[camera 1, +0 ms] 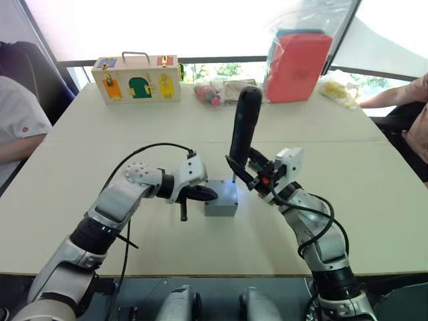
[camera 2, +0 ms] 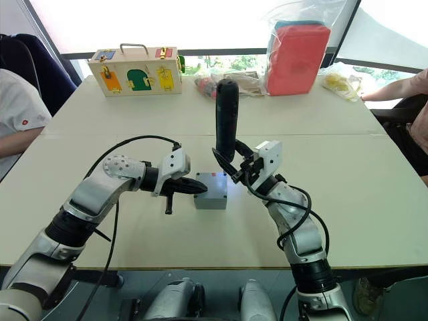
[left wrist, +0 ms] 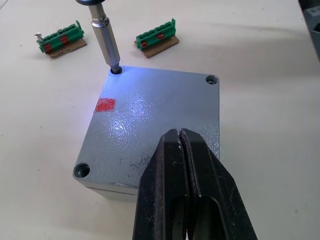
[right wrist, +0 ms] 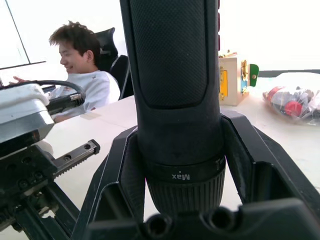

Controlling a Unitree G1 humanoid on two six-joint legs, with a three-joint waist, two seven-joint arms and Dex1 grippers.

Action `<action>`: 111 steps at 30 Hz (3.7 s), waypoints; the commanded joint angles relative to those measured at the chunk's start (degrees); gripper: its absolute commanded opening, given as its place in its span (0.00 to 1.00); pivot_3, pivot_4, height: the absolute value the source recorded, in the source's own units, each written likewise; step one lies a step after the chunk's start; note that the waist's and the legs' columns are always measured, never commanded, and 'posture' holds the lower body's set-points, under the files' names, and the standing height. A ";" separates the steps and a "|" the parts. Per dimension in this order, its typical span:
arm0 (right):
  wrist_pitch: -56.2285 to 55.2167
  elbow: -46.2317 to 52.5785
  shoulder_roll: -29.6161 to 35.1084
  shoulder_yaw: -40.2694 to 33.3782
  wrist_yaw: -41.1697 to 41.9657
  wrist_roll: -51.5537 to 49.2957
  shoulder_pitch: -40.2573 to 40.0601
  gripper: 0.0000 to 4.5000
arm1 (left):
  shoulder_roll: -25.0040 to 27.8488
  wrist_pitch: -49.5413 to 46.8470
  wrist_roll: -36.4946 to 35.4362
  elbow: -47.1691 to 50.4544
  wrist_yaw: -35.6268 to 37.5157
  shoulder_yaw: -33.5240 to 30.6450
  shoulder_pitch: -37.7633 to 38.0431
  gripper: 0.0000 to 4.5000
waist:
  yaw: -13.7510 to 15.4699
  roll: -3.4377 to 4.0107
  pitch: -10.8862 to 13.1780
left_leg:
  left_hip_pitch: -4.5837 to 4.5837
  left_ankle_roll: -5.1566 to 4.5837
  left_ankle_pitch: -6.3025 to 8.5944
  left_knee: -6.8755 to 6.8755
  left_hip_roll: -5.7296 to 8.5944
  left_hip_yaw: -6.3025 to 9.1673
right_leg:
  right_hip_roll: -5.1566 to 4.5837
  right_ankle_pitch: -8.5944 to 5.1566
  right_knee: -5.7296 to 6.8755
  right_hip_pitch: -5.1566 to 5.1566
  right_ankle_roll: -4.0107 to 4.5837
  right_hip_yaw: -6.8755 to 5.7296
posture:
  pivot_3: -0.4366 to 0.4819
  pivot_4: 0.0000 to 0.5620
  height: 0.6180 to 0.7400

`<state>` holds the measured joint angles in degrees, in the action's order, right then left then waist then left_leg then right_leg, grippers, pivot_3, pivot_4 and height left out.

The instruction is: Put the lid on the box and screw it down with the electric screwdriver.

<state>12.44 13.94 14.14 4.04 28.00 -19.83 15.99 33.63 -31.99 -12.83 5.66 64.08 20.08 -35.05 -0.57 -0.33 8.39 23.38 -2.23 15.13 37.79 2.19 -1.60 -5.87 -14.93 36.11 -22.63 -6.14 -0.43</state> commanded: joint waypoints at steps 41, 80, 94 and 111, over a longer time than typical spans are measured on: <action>80.06 -26.45 40.34 -13.65 -21.68 -46.83 21.30 0.41 | 4.96 -3.63 -7.65 13.47 -1.21 -6.46 4.95 0.00 | -0.04 0.30 0.35 | 1.09 0.03 -0.14 -0.26 0.04 -0.16 | 0.00 0.11 -0.05 -1.04 -0.10 -0.01 | 0.48 0.27 1.00; 38.69 15.64 35.47 11.96 16.22 -13.35 6.35 0.99 | 1.27 4.69 -1.04 -5.40 -1.30 -4.65 2.81 0.00 | 1.18 0.19 0.41 | 1.10 -0.21 0.08 0.21 0.10 -0.08 | -0.17 0.09 -0.09 -0.87 0.06 -0.03 | 0.48 0.27 1.00; 45.93 21.95 31.75 6.25 16.96 -19.65 6.22 0.99 | -3.68 11.23 4.18 -16.74 -3.86 -4.77 -3.99 0.00 | 1.18 0.19 0.41 | 1.10 -0.22 0.08 0.24 0.10 -0.08 | -0.17 0.14 -0.08 -0.86 -0.05 -0.04 | 0.48 0.27 1.00; 19.34 -0.61 33.52 16.16 25.05 4.88 13.79 0.99 | 4.46 0.30 -0.32 1.41 2.08 -4.58 5.17 0.00 | 1.07 0.20 0.41 | 1.11 -0.17 0.06 0.21 0.10 -0.10 | -0.19 0.08 -0.06 -0.88 0.06 -0.04 | 0.48 0.27 1.00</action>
<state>35.63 13.70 47.88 19.78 51.13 -17.28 28.33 37.64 -31.13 -12.96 4.67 66.03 15.06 -29.53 0.50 -0.13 8.80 24.49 -2.39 15.18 38.00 2.29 -1.70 -6.05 -14.85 36.05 -23.51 -6.08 -0.47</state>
